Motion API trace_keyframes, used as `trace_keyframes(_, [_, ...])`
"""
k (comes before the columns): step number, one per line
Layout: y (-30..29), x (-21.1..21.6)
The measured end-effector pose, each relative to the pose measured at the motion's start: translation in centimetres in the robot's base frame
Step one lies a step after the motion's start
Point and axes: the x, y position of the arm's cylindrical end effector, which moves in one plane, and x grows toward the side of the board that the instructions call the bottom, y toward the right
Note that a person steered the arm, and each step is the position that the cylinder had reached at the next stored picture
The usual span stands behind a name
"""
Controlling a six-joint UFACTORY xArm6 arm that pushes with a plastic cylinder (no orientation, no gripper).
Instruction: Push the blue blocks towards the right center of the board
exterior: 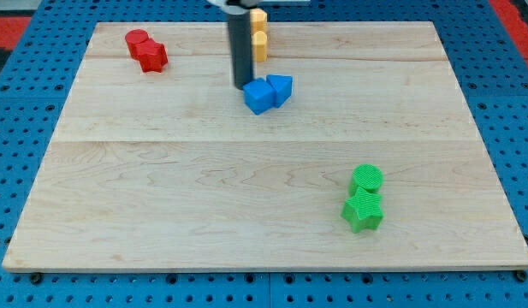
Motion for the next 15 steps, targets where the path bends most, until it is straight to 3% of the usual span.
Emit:
trace_keyframes(2, [8.0,0.0])
trace_keyframes(4, [20.4,-1.0])
trace_keyframes(5, [22.3,-1.0])
trace_keyframes(8, [-4.2,-0.9])
trace_keyframes(9, [-9.7,-0.7])
trace_keyframes(12, [-12.5,1.2])
trace_keyframes(13, [-9.7,3.3])
trace_keyframes(15, [-0.5,3.5])
